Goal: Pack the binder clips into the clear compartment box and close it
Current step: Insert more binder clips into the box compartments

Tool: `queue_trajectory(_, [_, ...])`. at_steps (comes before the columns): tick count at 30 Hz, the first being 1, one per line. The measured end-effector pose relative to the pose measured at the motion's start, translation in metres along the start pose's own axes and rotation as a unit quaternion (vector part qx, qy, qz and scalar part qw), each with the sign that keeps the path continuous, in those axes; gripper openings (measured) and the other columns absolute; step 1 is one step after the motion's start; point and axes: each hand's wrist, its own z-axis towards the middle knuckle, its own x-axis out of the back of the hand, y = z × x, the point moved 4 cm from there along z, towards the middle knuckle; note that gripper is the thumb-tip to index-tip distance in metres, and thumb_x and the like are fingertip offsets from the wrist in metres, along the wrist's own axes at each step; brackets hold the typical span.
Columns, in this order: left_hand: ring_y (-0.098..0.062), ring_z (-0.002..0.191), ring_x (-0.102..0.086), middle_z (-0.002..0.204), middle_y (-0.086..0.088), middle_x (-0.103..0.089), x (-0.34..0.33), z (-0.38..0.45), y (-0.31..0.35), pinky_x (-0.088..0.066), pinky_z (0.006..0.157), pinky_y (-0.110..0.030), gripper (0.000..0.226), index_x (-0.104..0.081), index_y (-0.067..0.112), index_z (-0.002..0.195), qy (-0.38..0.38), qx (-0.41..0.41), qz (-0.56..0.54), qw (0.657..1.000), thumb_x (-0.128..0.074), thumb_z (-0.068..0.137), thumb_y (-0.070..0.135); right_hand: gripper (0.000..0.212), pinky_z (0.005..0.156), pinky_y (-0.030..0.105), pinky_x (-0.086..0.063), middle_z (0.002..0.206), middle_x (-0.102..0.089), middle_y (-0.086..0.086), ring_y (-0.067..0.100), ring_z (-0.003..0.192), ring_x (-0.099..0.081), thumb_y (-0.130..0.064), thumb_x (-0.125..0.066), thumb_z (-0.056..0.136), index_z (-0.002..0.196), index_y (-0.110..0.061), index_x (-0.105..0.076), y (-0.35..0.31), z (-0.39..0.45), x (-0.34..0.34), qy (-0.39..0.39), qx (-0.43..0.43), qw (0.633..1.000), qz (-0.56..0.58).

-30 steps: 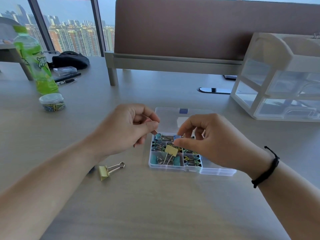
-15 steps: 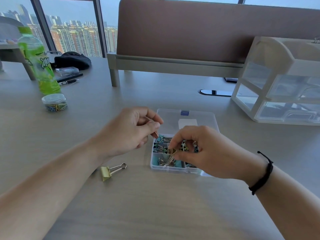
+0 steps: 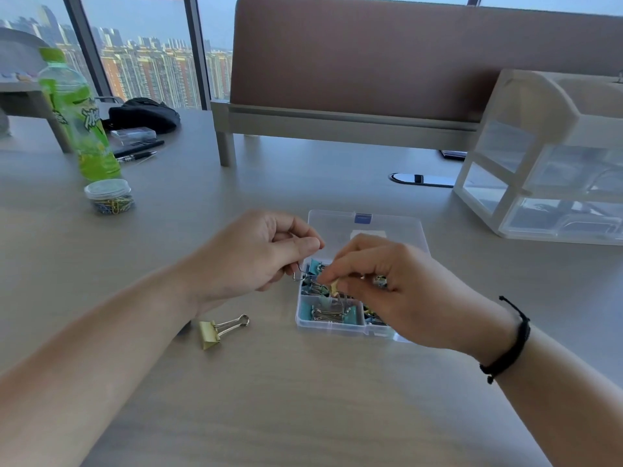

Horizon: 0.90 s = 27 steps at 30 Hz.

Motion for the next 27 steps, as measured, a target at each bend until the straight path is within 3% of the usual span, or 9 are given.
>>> queue_trajectory(3, [-0.01, 0.041, -0.03, 0.06, -0.006, -0.052, 0.002, 0.0, 0.0, -0.024, 0.038, -0.019, 0.011, -0.072, 0.012, 0.092, 0.007, -0.001, 0.006, 1.0, -0.062, 0.095, 0.016, 0.027, 0.077, 0.008, -0.039, 0.1, -0.058, -0.019, 0.001, 0.092, -0.056, -0.01, -0.06, 0.094, 0.104, -0.031, -0.075, -0.005, 0.0, -0.01, -0.022, 0.018, 0.999, -0.029])
queue_trajectory(9, [-0.008, 0.039, -0.032, 0.062, -0.007, -0.052, 0.003, 0.001, -0.001, -0.026, 0.038, -0.018, 0.01, -0.071, 0.013, 0.095, 0.013, -0.007, 0.008, 1.0, -0.062, 0.096, 0.016, 0.035, 0.083, 0.007, -0.038, 0.11, -0.054, -0.017, 0.0, 0.096, -0.052, -0.009, -0.055, 0.095, 0.115, -0.033, -0.07, -0.009, 0.001, -0.019, -0.015, 0.047, 0.996, -0.074])
queue_trajectory(14, [-0.007, 0.039, -0.036, 0.069, -0.019, -0.052, 0.001, 0.001, -0.002, -0.029, 0.038, -0.019, 0.007, -0.068, 0.009, 0.095, 0.01, -0.013, -0.009, 1.0, -0.065, 0.093, 0.015, 0.025, 0.073, 0.009, -0.041, 0.091, -0.063, -0.018, 0.0, 0.085, -0.059, -0.013, -0.065, 0.091, 0.107, -0.03, -0.073, -0.006, 0.0, -0.006, 0.046, 0.013, 0.998, -0.049])
queue_trajectory(17, [-0.014, 0.048, -0.053, 0.07, -0.02, -0.061, -0.003, 0.001, 0.0, -0.044, 0.043, -0.024, 0.008, -0.065, 0.006, 0.096, -0.008, -0.032, -0.02, 0.999, -0.067, 0.09, 0.01, 0.014, 0.065, 0.008, -0.042, 0.078, -0.07, -0.013, -0.002, 0.069, -0.061, -0.023, -0.075, 0.084, 0.097, -0.027, -0.073, -0.005, -0.002, 0.003, 0.077, -0.018, 0.995, 0.055])
queue_trajectory(19, [-0.018, 0.056, -0.062, 0.071, -0.015, -0.068, -0.007, -0.001, 0.001, -0.054, 0.053, -0.026, 0.011, -0.063, 0.002, 0.1, -0.031, -0.025, -0.054, 0.998, -0.064, 0.09, 0.006, 0.016, 0.065, 0.016, -0.05, 0.08, -0.072, -0.01, 0.002, 0.067, -0.064, -0.027, -0.079, 0.078, 0.092, -0.026, -0.07, -0.004, -0.001, 0.004, 0.074, -0.029, 0.99, 0.113])
queue_trajectory(22, [-0.023, 0.061, -0.068, 0.076, -0.018, -0.071, -0.013, -0.004, 0.004, -0.058, 0.059, -0.027, 0.015, -0.06, 0.001, 0.105, -0.063, -0.013, -0.089, 0.994, -0.061, 0.091, 0.006, 0.015, 0.075, 0.04, -0.059, 0.08, -0.073, 0.002, 0.022, 0.074, -0.07, -0.017, -0.08, 0.078, 0.089, -0.018, -0.069, -0.002, 0.0, 0.003, 0.086, -0.046, 0.979, 0.177])
queue_trajectory(27, [-0.025, 0.058, -0.067, 0.071, -0.01, -0.073, -0.015, -0.006, 0.008, -0.055, 0.052, -0.028, 0.024, -0.053, 0.006, 0.113, -0.064, -0.021, -0.061, 0.996, -0.062, 0.091, 0.006, 0.013, 0.075, 0.053, -0.057, 0.078, -0.073, 0.011, 0.035, 0.076, -0.069, -0.009, -0.078, 0.08, 0.089, -0.012, -0.069, 0.004, 0.001, 0.008, 0.086, -0.07, 0.971, 0.212])
